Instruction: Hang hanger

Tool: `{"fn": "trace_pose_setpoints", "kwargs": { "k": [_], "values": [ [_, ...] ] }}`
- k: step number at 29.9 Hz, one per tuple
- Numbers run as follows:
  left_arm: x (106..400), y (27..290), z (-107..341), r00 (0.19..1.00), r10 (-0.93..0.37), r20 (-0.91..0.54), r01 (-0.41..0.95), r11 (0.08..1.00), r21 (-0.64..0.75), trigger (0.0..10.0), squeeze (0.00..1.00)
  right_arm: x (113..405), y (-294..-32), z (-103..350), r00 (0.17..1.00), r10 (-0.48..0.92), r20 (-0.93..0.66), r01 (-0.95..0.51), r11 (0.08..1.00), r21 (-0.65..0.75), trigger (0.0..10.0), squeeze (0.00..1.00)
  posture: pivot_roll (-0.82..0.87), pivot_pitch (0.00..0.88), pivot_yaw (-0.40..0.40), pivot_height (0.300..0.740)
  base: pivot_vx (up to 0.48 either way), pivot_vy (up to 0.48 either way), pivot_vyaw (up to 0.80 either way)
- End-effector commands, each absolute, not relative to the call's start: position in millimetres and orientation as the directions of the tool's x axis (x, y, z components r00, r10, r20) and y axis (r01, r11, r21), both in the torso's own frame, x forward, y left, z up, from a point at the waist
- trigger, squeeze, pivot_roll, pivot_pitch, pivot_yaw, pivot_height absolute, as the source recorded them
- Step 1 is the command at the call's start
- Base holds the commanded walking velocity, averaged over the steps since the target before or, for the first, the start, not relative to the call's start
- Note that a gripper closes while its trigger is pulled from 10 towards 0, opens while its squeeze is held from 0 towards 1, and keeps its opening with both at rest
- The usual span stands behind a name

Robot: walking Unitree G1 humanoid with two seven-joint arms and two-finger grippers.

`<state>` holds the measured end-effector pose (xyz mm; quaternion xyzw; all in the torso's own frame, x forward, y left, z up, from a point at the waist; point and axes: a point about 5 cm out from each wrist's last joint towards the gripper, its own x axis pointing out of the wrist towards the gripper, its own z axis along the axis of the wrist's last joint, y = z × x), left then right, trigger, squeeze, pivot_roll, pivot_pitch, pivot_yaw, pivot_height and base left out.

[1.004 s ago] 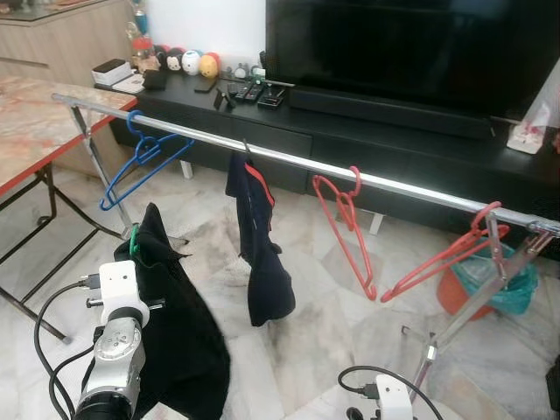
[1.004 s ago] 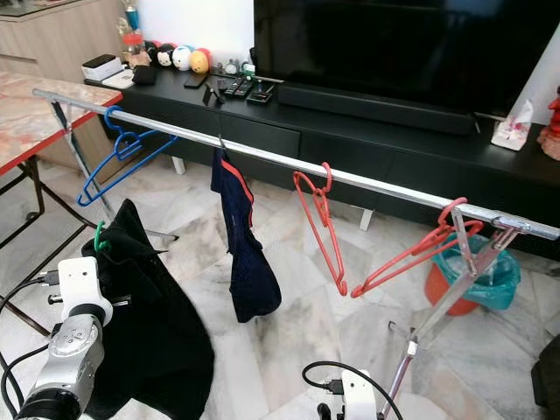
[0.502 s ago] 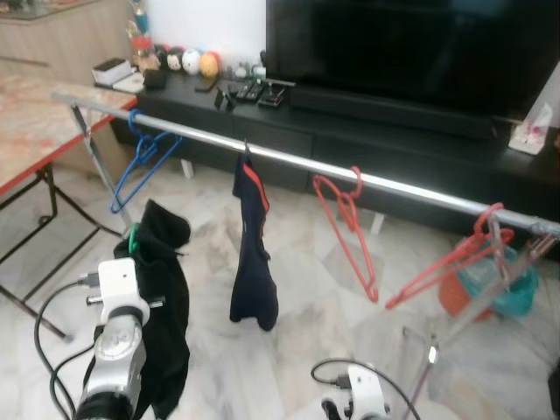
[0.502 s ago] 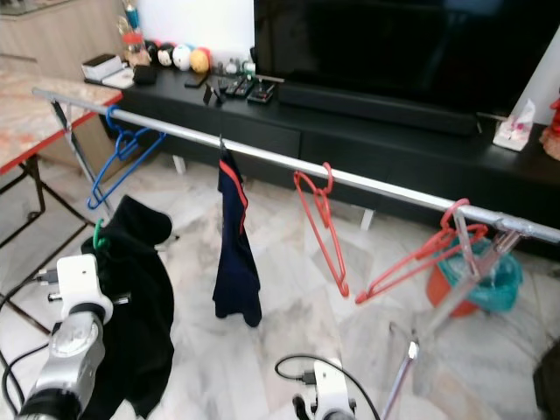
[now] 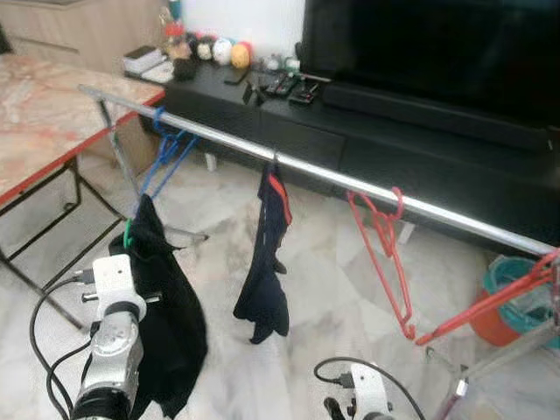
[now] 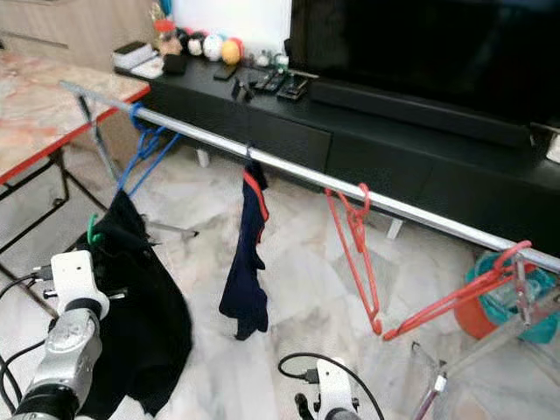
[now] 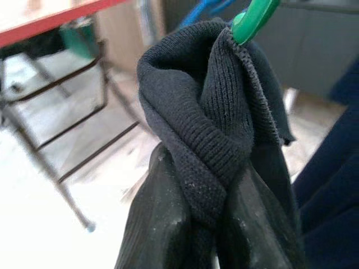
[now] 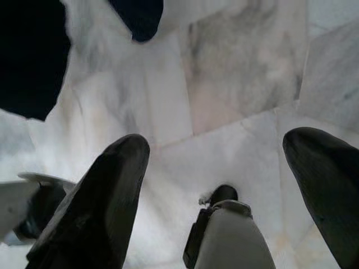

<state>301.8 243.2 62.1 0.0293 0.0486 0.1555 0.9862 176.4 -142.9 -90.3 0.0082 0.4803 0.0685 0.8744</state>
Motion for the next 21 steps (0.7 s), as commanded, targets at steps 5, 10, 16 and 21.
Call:
{"fn": "trace_pose_setpoints", "kwargs": {
  "k": [5, 10, 16, 21],
  "values": [
    [305.0, 241.7, 74.0, 0.956, 0.294, -0.014, -0.292, 0.954, 0.064, 10.0, 0.0, 177.1, -146.1, -90.0, 0.529, 0.126, -0.839, -0.122, 0.99, 0.071, 10.0, 0.0, -0.06, 0.0, -0.002, 0.74, 0.304, 0.0, 0.0],
    [305.5, 241.0, 74.6, 0.959, 0.285, -0.01, -0.283, 0.956, 0.07, 10.0, 0.0, 177.2, -146.2, -89.9, 0.529, 0.127, -0.839, -0.127, 0.989, 0.07, 10.0, 0.0, -0.06, 0.0, -0.002, 0.74, 0.303, 0.0, 0.0],
    [305.6, 239.1, 74.8, 0.963, 0.268, -0.007, -0.267, 0.961, 0.068, 10.0, 0.0, 177.0, -146.3, -90.0, 0.527, 0.129, -0.84, -0.133, 0.989, 0.069, 10.0, 0.0, -0.06, 0.0, -0.002, 0.74, 0.304, 0.0, 0.0],
    [304.9, 241.0, 74.8, 0.962, 0.271, -0.007, -0.27, 0.96, 0.071, 10.0, 0.0, 177.0, -145.8, -89.9, 0.526, 0.135, -0.84, -0.141, 0.988, 0.071, 10.0, 0.0, -0.06, 0.0, -0.001, 0.74, 0.304, 0.0, 0.0]
  ]
}}
